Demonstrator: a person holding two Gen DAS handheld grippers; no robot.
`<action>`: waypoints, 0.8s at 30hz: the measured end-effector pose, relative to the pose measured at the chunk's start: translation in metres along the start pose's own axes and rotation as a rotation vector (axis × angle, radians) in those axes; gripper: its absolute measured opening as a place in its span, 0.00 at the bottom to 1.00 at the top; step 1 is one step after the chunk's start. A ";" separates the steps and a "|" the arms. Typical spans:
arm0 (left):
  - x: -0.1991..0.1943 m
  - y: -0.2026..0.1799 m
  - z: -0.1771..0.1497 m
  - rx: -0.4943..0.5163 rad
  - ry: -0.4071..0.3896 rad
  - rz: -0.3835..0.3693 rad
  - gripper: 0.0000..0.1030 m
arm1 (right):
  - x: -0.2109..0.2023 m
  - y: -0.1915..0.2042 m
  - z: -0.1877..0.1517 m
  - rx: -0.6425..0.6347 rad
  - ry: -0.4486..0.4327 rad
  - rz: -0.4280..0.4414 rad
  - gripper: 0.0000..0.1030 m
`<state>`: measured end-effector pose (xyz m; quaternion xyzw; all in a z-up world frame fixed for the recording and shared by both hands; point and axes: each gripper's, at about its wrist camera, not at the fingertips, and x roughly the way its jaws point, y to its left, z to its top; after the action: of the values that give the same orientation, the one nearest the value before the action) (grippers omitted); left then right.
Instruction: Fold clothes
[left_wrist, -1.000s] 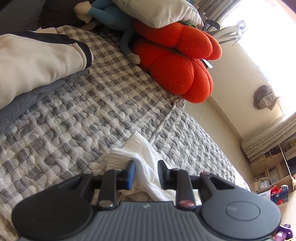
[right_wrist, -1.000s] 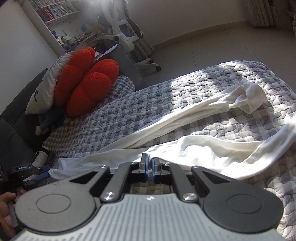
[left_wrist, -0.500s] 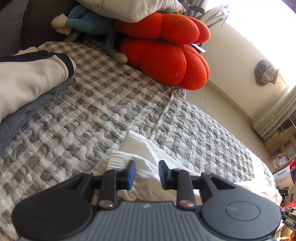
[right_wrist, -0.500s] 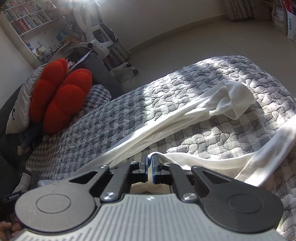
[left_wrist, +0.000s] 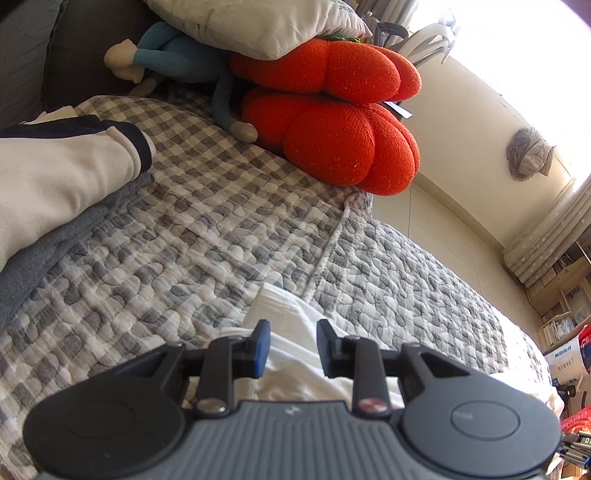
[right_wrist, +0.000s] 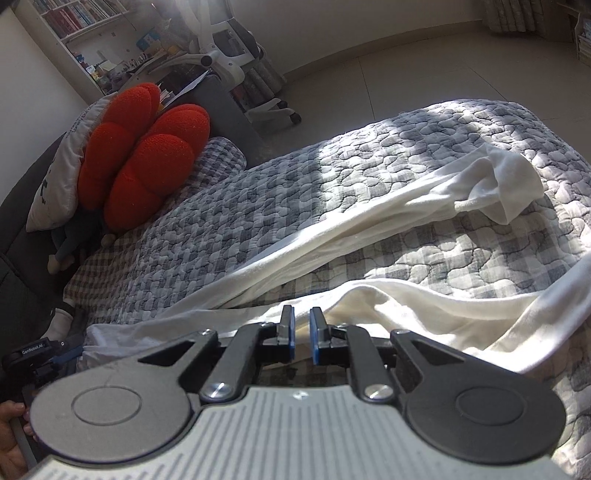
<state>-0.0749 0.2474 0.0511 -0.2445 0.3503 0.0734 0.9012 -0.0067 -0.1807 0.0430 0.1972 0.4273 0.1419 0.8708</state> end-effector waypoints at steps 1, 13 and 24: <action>0.000 0.001 0.000 -0.001 0.001 -0.003 0.26 | 0.002 0.001 -0.001 -0.008 0.013 -0.002 0.14; -0.007 0.022 0.002 -0.127 0.044 -0.042 0.31 | 0.009 0.011 -0.008 -0.060 0.042 -0.006 0.37; 0.002 0.039 0.008 -0.191 0.047 0.023 0.56 | 0.012 0.006 -0.007 -0.111 0.024 -0.148 0.37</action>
<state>-0.0806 0.2848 0.0403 -0.3269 0.3654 0.1113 0.8644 -0.0060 -0.1691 0.0334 0.1146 0.4427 0.1029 0.8833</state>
